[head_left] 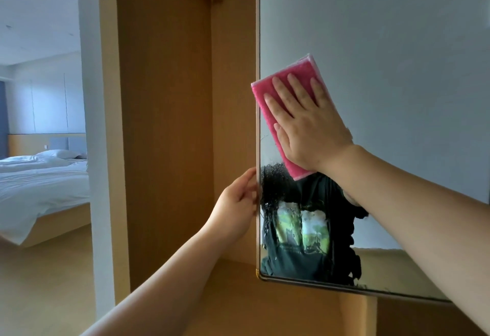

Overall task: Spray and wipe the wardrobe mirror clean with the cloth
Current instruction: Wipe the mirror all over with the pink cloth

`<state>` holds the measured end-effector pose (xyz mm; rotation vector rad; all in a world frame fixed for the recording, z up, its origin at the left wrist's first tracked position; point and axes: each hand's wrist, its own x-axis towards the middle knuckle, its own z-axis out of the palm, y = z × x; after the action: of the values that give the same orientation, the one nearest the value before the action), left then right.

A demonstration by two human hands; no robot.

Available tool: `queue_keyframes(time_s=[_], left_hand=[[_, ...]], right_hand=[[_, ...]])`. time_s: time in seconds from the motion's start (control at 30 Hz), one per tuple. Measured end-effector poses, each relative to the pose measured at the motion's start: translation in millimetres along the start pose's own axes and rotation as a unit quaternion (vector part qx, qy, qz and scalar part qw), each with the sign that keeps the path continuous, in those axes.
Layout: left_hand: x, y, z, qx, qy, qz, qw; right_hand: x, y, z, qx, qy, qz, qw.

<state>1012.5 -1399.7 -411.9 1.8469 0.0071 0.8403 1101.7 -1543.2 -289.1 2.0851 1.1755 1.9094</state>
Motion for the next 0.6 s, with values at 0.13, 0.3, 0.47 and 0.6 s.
queue_keyframes(time_s=[0.13,0.3,0.47,0.6], left_hand=[[-3,-1,0,0.011,-0.015,0.011,1.0],[-5,1,-4,0.006,-0.031,0.005,0.999],[-10,9,-3,-0.011,-0.042,0.019,0.999],[-11,8,-4,0.002,-0.064,0.032,0.997]], right_hand=[[0,-4,2,0.001,0.004,0.02,1.0],[-3,-12,5,0.017,0.004,0.041,0.999],[-15,-34,10,0.042,0.004,0.072,0.997],[-32,-54,16,0.059,0.002,0.097,0.994]])
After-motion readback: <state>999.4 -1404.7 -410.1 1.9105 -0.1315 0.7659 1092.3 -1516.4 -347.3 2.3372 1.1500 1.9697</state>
